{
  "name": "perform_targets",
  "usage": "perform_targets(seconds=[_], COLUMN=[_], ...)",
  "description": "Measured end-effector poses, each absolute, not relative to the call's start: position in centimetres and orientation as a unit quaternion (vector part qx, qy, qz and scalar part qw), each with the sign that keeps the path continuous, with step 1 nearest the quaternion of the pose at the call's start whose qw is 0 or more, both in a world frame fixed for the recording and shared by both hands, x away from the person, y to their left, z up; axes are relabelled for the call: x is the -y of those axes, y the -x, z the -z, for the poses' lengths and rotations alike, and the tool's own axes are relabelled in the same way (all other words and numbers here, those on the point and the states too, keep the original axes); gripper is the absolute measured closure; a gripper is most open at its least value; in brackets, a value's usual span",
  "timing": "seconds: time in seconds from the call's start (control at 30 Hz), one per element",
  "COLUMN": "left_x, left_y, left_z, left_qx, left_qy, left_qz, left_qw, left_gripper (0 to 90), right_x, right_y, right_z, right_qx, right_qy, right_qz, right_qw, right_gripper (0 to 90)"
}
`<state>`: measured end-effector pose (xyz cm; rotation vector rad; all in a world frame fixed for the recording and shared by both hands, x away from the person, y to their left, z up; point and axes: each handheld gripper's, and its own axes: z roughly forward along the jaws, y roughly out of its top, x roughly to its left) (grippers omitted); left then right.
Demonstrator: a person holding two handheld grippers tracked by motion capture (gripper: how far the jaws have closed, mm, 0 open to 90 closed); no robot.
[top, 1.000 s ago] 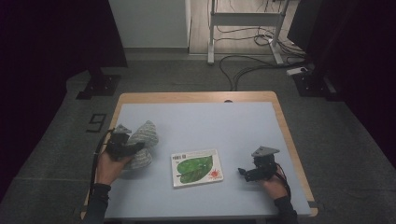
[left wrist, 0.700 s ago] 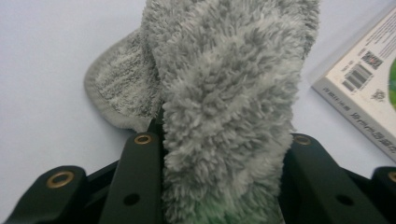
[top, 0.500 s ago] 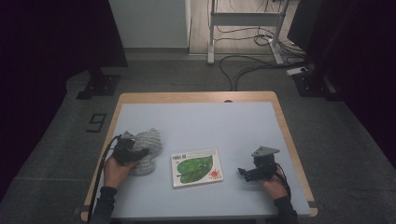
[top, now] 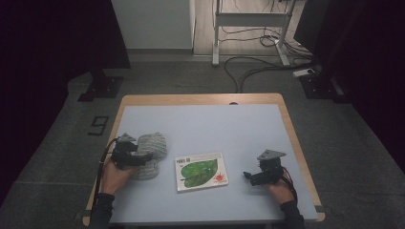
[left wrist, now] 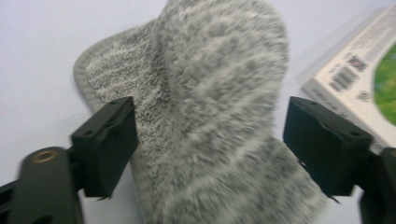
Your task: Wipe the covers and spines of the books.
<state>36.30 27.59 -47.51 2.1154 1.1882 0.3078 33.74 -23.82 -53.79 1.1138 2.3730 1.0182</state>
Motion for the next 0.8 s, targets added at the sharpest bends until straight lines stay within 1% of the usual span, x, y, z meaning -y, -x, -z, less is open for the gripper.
perform_targets(seconds=[0.03,0.1,0.2,0.37,0.8], left_x=[-27.6,-27.6,-27.5,-26.4,-22.0], left_y=[-36.1,-35.6,-34.8,-33.7,-32.2], left_z=[47.2,46.5,45.5,44.8,46.2], left_qx=[-0.452,-0.446,-0.435,-0.407,-0.347], left_qy=[-0.816,-0.815,-0.813,-0.824,-0.856], left_qz=[-0.121,-0.129,-0.13,-0.152,-0.123], left_qw=[0.34,0.346,0.365,0.363,0.363], left_gripper=[13.9,13.8,11.3,0.5,0.0], right_x=[23.8,23.8,23.8,23.8,23.8], right_y=[-33.7,-33.7,-33.7,-33.7,-33.7], right_z=[53.8,53.8,53.8,53.8,53.8], right_qx=[-0.832,-0.832,-0.832,-0.832,-0.832], right_qy=[-0.391,-0.391,-0.391,-0.391,-0.391], right_qz=[-0.357,-0.357,-0.357,-0.357,-0.357], right_qw=[0.164,0.164,0.164,0.164,0.164], right_gripper=[0.0,0.0,0.0,0.0,0.0])
